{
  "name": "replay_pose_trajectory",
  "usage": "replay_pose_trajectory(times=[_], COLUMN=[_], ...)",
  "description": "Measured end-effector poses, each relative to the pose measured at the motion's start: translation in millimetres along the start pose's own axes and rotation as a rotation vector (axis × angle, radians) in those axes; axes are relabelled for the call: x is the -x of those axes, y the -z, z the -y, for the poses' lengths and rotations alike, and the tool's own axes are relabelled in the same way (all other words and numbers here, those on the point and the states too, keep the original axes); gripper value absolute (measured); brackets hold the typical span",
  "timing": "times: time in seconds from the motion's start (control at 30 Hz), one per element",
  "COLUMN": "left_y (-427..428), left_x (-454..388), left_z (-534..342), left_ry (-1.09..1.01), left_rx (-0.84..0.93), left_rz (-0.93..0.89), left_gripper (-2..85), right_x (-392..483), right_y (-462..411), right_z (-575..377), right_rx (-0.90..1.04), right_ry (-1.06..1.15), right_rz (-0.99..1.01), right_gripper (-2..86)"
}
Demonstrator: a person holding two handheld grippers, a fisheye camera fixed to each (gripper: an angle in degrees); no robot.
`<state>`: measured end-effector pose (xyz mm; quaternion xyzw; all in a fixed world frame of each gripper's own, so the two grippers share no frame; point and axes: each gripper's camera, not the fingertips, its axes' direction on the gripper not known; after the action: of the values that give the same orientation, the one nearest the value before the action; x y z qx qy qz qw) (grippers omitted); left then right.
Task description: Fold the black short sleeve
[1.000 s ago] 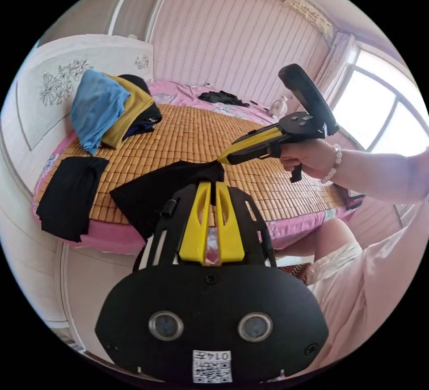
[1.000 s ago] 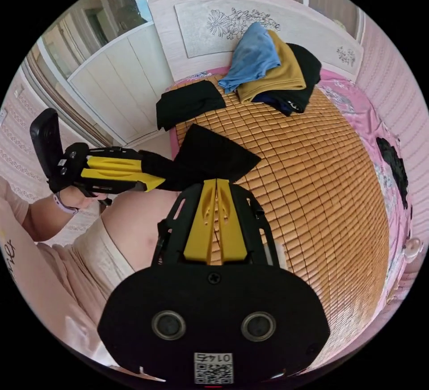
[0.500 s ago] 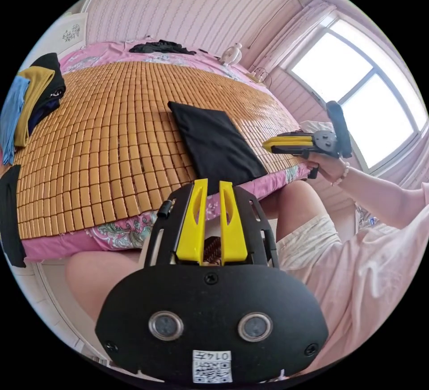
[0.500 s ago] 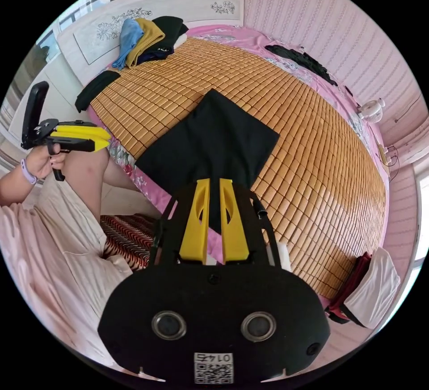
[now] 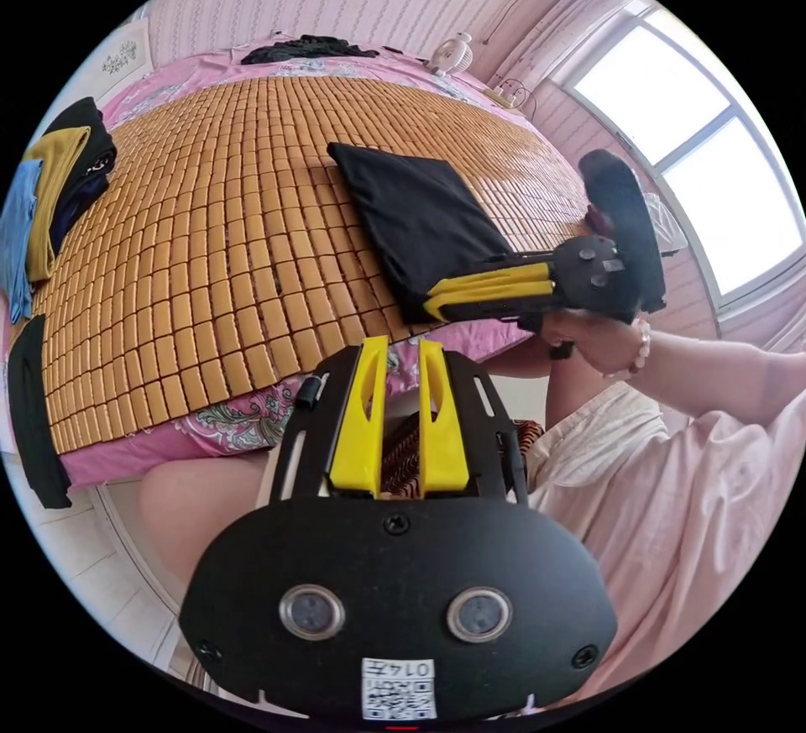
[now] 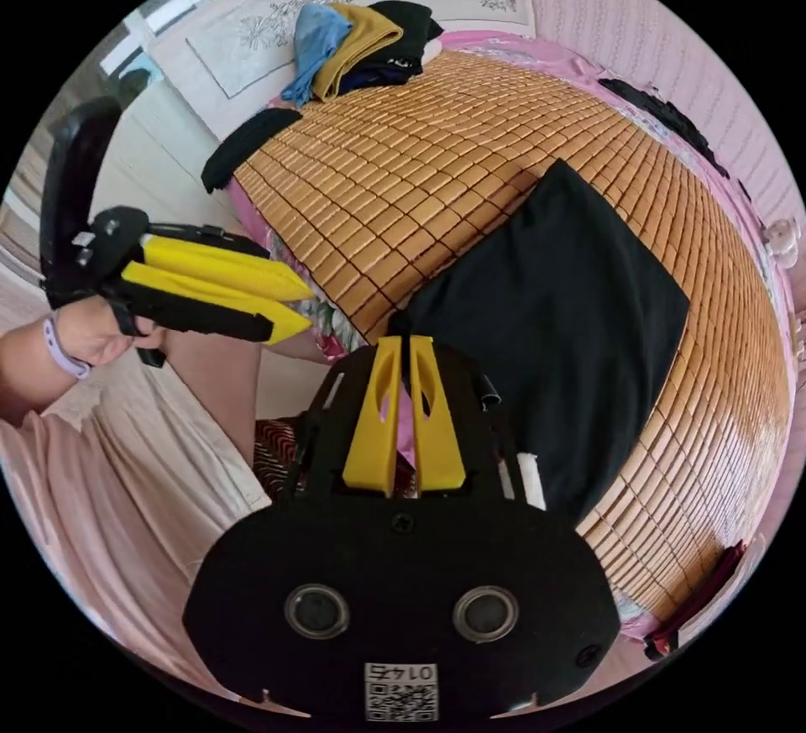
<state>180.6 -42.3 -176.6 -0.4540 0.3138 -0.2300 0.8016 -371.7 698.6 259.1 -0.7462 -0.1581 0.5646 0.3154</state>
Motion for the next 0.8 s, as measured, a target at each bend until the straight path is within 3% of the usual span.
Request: replay_pose_trajectory(times=[0.23, 0.4, 0.57, 0.8], left_y=[-8, -24, -29, 91], left_x=[-31, -54, -71, -69], left_z=[33, 61, 80, 78], left_ry=[-0.044, -0.046, -0.04, -0.051], left_rx=[0.011, 0.056, 0.147, -0.112], left_rz=[0.002, 0.061, 0.118, -0.031], left_gripper=[8.6, 9.9, 3.0, -0.2], right_x=[-113, -152, -164, -164], right_y=[146, 201, 249, 367], right_z=[-96, -157, -204, -239], right_rx=[-0.345, -0.402, -0.504, -0.773], right_ry=[-0.405, -0.562, -0.659, -0.606], right_rz=[0.136, 0.119, 0.196, 0.297], right_gripper=[0.7, 0.6, 0.5, 0.4])
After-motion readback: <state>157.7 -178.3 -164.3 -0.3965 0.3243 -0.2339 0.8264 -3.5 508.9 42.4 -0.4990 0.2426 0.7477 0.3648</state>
